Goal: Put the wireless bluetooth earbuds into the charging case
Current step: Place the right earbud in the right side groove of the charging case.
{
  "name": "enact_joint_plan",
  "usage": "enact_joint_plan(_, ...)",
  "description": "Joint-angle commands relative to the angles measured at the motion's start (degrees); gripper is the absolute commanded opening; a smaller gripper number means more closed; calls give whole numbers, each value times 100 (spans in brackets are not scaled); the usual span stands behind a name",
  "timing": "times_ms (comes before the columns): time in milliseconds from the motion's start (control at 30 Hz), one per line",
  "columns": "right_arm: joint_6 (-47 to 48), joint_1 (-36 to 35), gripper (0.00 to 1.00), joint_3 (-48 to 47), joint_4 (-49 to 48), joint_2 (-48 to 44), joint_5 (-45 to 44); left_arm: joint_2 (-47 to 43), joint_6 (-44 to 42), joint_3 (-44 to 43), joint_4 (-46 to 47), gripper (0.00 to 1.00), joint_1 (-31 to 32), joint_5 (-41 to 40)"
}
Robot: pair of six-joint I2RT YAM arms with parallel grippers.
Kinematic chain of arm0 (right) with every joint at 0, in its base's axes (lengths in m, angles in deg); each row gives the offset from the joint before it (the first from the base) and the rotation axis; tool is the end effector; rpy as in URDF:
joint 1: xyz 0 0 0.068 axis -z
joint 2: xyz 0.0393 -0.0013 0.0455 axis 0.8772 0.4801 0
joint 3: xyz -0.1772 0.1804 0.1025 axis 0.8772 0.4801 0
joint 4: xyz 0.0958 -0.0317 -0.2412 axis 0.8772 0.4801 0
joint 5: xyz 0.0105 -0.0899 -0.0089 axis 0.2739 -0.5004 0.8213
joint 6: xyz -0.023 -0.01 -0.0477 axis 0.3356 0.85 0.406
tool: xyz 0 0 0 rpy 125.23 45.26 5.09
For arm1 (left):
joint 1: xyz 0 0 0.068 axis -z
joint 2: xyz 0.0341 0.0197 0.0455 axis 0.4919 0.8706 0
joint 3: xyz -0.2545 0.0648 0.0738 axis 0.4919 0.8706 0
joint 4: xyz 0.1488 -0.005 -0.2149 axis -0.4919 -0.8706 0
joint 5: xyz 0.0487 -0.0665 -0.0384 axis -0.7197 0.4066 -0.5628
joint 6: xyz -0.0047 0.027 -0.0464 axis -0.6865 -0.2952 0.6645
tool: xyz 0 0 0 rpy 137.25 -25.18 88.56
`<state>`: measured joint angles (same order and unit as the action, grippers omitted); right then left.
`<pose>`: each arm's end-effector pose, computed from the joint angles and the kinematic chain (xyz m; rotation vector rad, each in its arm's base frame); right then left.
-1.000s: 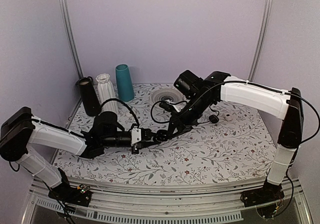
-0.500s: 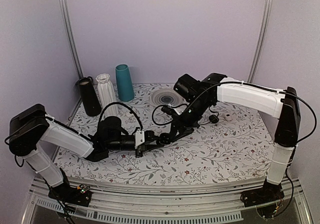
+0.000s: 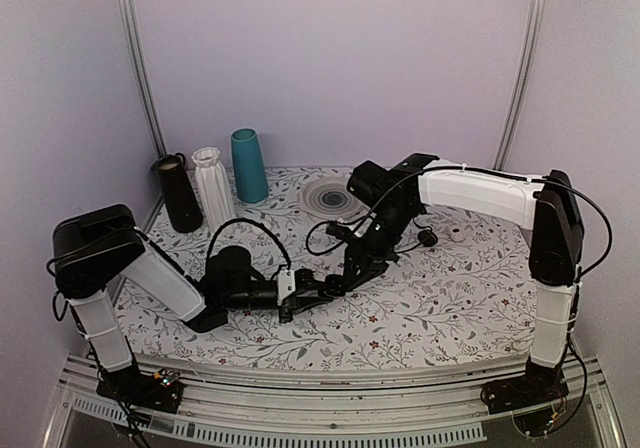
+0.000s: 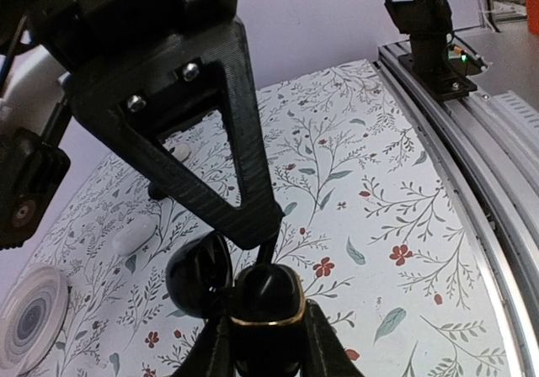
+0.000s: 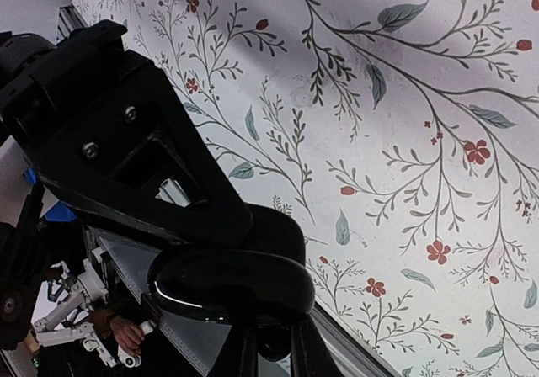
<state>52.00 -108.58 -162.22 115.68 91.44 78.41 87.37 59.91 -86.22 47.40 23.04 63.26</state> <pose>0.2564 0.3067 0.2426 0.9195 -2.7155 -0.8824 0.1785 -0.2589 0.1351 1.3543 1.1578 -0.7709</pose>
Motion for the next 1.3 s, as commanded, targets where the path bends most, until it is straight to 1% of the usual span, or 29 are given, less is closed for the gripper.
enact_joint_plan(0, 275, 169, 11, -186, -102, 363, -88, 287, 201, -205, 1513, 0, 207, 466)
enact_joint_plan(300, 332, 354, 18, -228, -134, 603, -51, 1015, 511, -439, 2133, 0, 172, 537)
enact_joint_plan(533, 315, 364, 18, -325, -120, 726, -131, 1346, 735, -517, 2382, 0, 121, 532)
enact_joint_plan(767, 183, 365, 18, -376, -147, 745, -149, 1575, 906, -637, 2378, 0, 101, 409)
enact_joint_plan(1000, 12, 367, 18, -435, -180, 720, -341, 1739, 1026, -864, 2163, 0, 102, 389)
enact_joint_plan(1267, -158, 356, 18, -400, -267, 619, -545, 1935, 1230, -1056, 2192, 0, 104, 342)
